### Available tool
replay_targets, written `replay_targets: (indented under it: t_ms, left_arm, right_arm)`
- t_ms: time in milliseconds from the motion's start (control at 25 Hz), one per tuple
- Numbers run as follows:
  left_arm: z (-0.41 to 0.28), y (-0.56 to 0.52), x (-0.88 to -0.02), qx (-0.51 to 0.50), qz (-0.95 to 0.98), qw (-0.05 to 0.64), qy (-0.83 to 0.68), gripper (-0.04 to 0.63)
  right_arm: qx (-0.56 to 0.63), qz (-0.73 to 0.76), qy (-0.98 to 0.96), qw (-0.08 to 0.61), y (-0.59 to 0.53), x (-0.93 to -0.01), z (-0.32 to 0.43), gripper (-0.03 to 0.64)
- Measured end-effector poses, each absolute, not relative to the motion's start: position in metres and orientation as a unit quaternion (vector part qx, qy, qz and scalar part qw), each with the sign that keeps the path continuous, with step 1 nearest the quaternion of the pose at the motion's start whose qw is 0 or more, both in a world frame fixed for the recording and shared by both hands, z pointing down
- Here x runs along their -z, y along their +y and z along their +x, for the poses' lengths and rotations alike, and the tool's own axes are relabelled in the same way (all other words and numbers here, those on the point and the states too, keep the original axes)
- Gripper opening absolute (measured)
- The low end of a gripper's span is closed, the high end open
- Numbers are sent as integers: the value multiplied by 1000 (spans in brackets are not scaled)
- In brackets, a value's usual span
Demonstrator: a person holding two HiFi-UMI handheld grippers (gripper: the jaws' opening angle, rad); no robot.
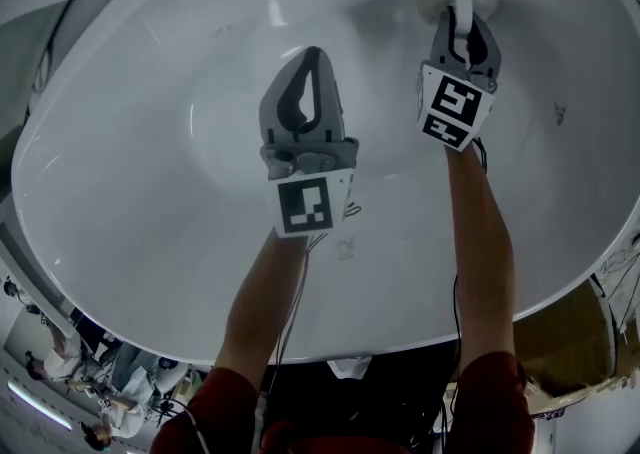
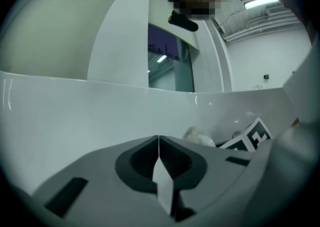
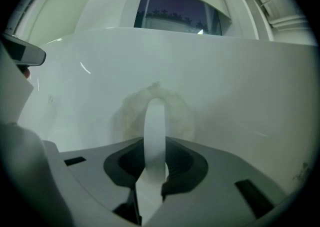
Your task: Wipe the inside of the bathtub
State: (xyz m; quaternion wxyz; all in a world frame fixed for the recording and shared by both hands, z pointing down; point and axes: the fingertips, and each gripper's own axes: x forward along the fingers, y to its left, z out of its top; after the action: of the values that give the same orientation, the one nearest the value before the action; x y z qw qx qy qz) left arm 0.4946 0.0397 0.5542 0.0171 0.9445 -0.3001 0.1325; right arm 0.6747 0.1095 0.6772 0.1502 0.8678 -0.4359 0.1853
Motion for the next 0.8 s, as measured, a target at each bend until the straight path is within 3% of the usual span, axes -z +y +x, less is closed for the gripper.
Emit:
replay_targets:
  t_ms: [240,480,800]
  left_arm:
    - [470,32,-546,-130,942,15,-310,15]
    - [430,26,-529,-119,936,26,-331,17]
    - [326,2,-510,-114,919,38,-375,16]
  right_arm:
    - [-185,866,-431,172,107,-675,666,92]
    - [-195,870,-428,147,104,-655,642,92]
    - [-185,849,-475,137,60,-626,535,92]
